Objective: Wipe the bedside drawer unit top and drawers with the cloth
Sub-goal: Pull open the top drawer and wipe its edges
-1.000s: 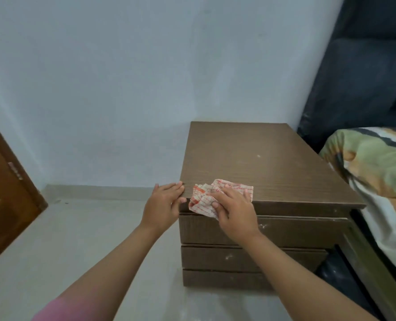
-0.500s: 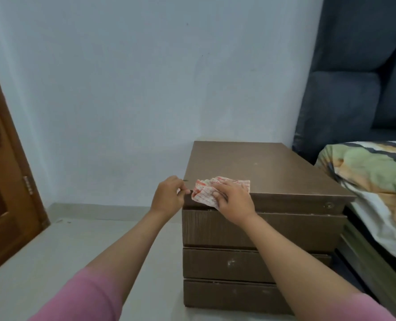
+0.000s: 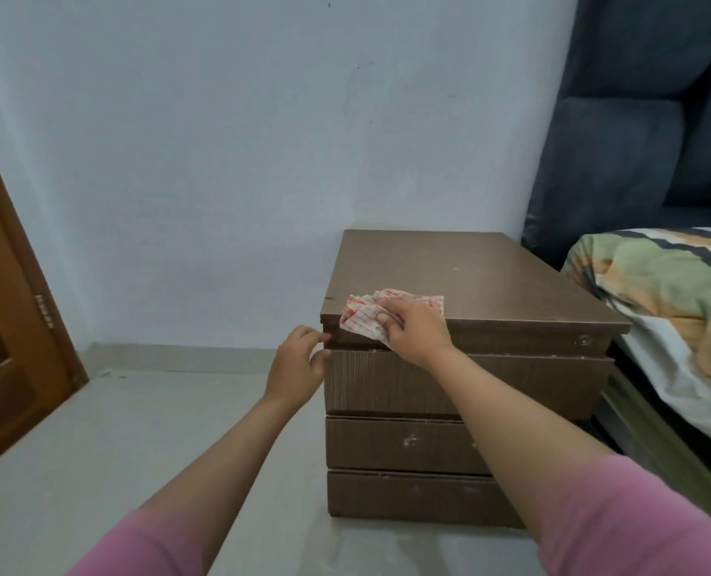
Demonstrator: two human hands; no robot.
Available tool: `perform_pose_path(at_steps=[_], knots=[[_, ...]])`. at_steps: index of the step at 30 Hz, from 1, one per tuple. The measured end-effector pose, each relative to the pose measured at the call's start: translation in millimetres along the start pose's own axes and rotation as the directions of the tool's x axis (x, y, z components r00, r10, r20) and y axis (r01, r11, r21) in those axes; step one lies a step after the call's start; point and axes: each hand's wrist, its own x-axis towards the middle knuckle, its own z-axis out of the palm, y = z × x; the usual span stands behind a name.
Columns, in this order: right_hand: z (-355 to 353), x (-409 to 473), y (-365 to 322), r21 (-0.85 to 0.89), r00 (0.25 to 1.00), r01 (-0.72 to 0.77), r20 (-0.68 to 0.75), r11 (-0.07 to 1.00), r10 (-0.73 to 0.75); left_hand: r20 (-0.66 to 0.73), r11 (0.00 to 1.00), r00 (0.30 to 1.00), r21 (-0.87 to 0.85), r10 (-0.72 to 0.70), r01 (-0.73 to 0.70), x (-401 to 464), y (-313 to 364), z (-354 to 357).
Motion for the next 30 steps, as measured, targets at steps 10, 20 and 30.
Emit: perform_pose_path(at_steps=[10, 20, 30], knots=[[1.6, 0.2, -0.2, -0.023, 1.000, 0.019, -0.017, 1.000, -0.020, 0.054, 0.993, 0.992, -0.008, -0.114, 0.114, 1.6, 1.5, 8.4], [1.3, 0.8, -0.6, -0.043, 1.000, 0.028, -0.009, 0.999, -0.029, 0.029, 0.988, 0.988, -0.038, -0.151, 0.152, -0.7, 5.3, 4.3], [-2.0, -3.2, -5.8, -0.046, 1.000, 0.011, -0.013, 0.999, -0.011, 0.036, 0.988, 0.992, -0.085, -0.123, 0.126, -28.2, 11.7, -13.5]])
